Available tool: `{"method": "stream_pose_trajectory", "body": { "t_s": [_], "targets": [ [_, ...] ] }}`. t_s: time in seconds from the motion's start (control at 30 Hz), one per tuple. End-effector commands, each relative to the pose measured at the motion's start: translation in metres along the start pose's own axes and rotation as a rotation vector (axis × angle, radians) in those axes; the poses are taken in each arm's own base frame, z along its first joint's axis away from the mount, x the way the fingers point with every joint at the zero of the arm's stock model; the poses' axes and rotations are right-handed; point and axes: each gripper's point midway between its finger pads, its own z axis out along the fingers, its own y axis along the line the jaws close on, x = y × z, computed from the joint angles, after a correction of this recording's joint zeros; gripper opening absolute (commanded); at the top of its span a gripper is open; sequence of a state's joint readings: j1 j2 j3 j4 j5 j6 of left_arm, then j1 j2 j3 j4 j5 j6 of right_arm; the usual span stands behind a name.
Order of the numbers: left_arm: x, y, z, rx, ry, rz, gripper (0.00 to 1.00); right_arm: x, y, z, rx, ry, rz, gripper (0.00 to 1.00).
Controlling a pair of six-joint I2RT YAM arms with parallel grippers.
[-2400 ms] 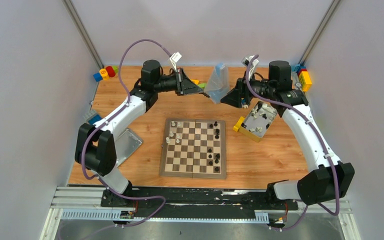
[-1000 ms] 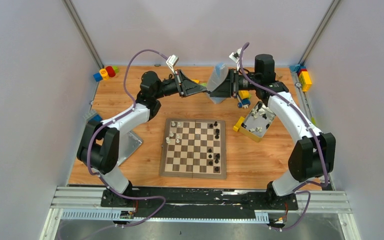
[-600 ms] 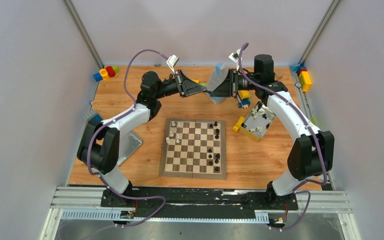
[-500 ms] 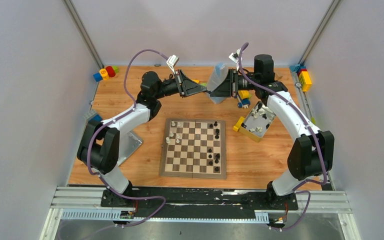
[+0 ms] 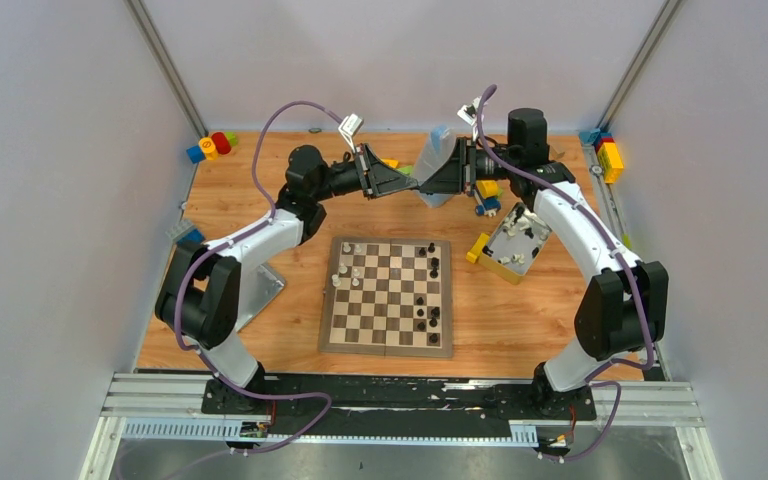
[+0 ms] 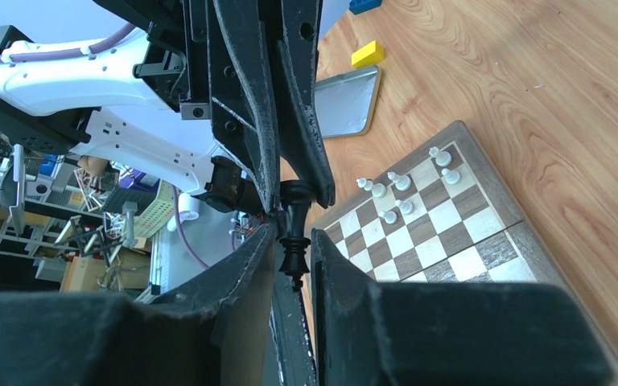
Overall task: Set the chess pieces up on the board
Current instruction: Place the chess piece on the chessboard.
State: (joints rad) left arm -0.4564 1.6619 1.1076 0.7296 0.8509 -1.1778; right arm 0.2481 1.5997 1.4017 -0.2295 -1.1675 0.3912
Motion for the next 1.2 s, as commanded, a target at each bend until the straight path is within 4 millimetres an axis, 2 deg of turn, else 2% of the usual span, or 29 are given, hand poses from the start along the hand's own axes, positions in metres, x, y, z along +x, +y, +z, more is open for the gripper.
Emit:
{"method": "stream_pose_trajectory", "body": {
  "t_s": [0.0, 0.2, 0.6, 1.03, 1.17],
  "targets": [
    [-0.002, -0.007, -0.001, 0.012, -0.017, 0.057, 0.03, -0.014, 0.016, -0.001, -0.020, -0.021, -0.079, 0.26],
    [-0.004, -0.012, -0.002, 0.023, -0.035, 0.069, 0.03, -0.011, 0.016, -0.003, -0.008, -0.025, -0.079, 0.35],
    [-0.007, -0.020, -0.004, 0.042, -0.056, 0.085, 0.02, -0.001, 0.010, -0.003, 0.004, -0.016, -0.066, 0.36],
    [-0.009, -0.023, -0.005, 0.047, -0.064, 0.093, 0.02, 0.001, 0.013, -0.005, 0.001, -0.012, -0.077, 0.25],
    [-0.009, -0.020, -0.006, 0.039, -0.067, 0.093, 0.02, -0.001, 0.014, -0.007, 0.001, -0.016, -0.083, 0.18]
  ]
}}
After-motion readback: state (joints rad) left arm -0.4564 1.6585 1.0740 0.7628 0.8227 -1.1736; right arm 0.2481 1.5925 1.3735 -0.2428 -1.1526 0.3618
